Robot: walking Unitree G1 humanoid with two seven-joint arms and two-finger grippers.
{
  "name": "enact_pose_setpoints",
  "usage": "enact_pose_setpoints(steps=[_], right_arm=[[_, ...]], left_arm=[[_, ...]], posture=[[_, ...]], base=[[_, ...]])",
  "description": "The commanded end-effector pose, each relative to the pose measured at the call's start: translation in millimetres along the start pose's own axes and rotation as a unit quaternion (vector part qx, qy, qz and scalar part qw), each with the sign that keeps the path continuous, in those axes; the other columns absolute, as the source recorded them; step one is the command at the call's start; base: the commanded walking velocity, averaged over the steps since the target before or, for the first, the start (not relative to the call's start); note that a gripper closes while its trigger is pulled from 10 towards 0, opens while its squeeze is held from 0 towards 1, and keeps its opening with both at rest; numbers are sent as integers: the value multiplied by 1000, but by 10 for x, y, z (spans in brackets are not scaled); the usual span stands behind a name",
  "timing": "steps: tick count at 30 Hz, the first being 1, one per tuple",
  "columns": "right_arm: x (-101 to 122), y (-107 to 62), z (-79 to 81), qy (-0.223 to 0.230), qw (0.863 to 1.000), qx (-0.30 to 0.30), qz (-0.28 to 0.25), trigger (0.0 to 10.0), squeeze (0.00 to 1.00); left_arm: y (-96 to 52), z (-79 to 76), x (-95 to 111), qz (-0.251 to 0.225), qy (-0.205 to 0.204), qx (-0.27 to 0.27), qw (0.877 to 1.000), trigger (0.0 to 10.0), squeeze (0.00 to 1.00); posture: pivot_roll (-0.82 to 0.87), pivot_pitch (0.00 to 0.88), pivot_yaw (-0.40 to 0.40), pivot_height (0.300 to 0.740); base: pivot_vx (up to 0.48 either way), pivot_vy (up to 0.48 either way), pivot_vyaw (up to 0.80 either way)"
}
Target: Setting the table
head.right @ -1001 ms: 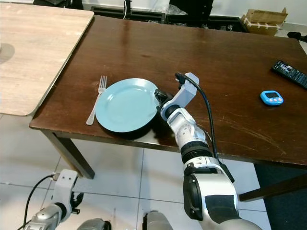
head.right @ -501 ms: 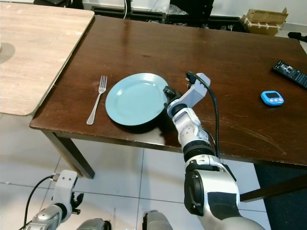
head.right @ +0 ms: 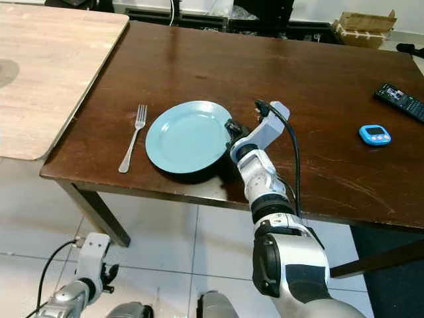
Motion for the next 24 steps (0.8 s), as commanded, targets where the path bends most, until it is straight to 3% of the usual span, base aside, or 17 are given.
enact_pose_setpoints(steps=[1, 15, 24], right_arm=[[-95, -14, -15, -3, 1000, -8, 19, 10000, 0], [-192, -41, -40, 6, 999, -25, 29, 10000, 0], [-143, -32, -91, -1, 999, -35, 30, 10000, 0]], left_arm=[[-15, 19, -72, 12, -4, 4, 1000, 10000, 0], [-5, 3, -72, 15, -3, 4, 1000, 10000, 0], [0, 25, -18, 5, -15, 10, 1000, 10000, 0]], posture=[[59, 86, 20, 740], [51, 84, 20, 740], [68, 74, 16, 740]], base=[[0, 0, 0], [0, 0, 0], [0, 0, 0]])
Point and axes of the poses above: a point about 5 cm out from each wrist's last joint towards the gripper, its own y axis pointing out of the wrist towards the gripper, its own x axis along the axis of the wrist's last joint, z = x × y, the point moved 2 cm from there along y, pointing out of the wrist towards the gripper, and after that the axes turned 13 degrees about -y, right-handed, at the moved point
